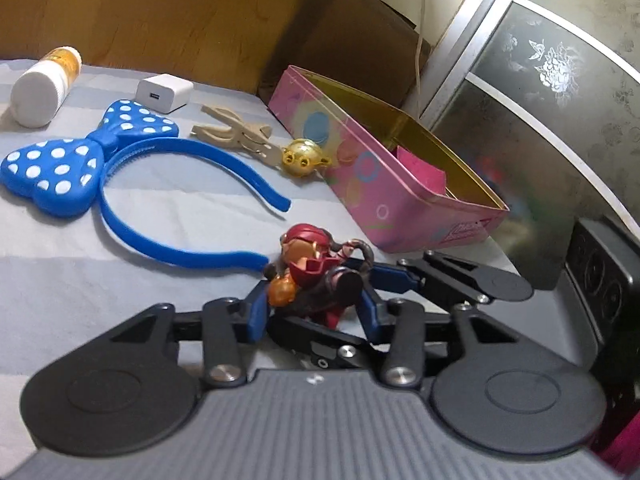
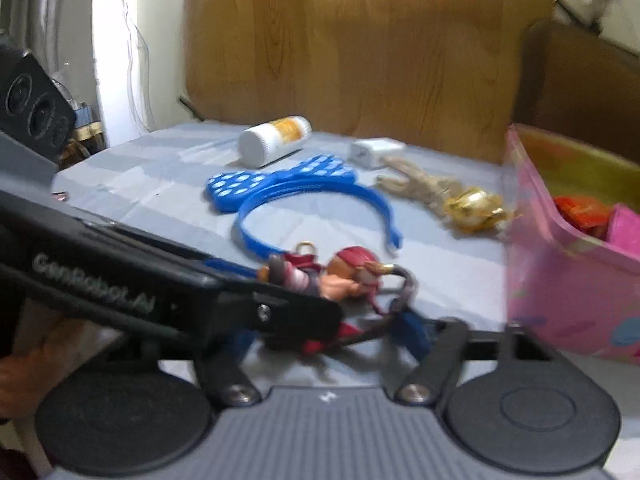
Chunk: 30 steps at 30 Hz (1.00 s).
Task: Organize rigid objects
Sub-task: 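Carry the figurine keychain into the pink tin and release it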
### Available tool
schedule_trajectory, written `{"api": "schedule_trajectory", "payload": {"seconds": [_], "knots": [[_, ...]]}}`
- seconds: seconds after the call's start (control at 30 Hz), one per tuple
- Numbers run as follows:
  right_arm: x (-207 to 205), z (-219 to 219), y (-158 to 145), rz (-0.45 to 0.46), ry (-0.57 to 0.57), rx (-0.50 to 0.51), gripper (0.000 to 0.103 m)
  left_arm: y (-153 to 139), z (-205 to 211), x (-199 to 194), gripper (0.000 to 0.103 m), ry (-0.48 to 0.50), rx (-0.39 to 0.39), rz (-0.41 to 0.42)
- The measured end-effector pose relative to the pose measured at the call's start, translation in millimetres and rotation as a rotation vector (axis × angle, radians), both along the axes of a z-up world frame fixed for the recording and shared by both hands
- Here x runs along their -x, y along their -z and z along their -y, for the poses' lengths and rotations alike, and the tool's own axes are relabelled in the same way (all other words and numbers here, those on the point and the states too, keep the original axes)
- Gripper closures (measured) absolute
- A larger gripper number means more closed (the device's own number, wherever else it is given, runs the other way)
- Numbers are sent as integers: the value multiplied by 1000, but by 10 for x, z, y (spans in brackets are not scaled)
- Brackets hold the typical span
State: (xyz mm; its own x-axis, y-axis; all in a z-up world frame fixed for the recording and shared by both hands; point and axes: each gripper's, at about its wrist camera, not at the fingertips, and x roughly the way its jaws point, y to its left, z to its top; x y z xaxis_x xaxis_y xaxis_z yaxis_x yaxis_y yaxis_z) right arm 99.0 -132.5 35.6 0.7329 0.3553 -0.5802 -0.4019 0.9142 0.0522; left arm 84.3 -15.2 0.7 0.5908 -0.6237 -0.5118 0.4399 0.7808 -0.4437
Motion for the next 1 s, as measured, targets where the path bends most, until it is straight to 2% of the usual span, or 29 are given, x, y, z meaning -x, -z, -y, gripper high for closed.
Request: {"api": "schedule_trajectory", "payload": {"seconds": [0.1,0.17,0.3,0.47,0.6,0.67,0.7,0.77,0.83,0.87,1.0], "knots": [[131,77,-92,75,31,-40,36,-191,79,95,55,24,-9,92],[248,124,-201,176,62,-32,36,-343,185,122,55,45,-21,165],[278,342,-391,275,151,-24,36,-546,504,-110,55,90,-11,208],[58,836,-552,259,254,-80,36,-681,1046,-394,55,124,-44,259],[-147,1235,-587,184,304,-155,35,-670,1324,-580,55,135,-52,243],[-250,1345,-544,164,330,-151,33,-634,1416,-654,53,128,-60,233],[-300,1374,-525,158,357,-135,30,-616,1461,-685,53,122,-72,233],[-361,1390,-453,194,465,-52,3,-607,1505,-692,52,99,-98,240],[-367,1417,-390,253,584,25,3,-629,1481,-667,46,84,-87,250],[-362,1439,-372,262,611,29,3,-637,1441,-642,46,81,-80,258],[-274,1474,-345,273,667,-41,3,-679,1332,-559,46,53,-84,287]]}}
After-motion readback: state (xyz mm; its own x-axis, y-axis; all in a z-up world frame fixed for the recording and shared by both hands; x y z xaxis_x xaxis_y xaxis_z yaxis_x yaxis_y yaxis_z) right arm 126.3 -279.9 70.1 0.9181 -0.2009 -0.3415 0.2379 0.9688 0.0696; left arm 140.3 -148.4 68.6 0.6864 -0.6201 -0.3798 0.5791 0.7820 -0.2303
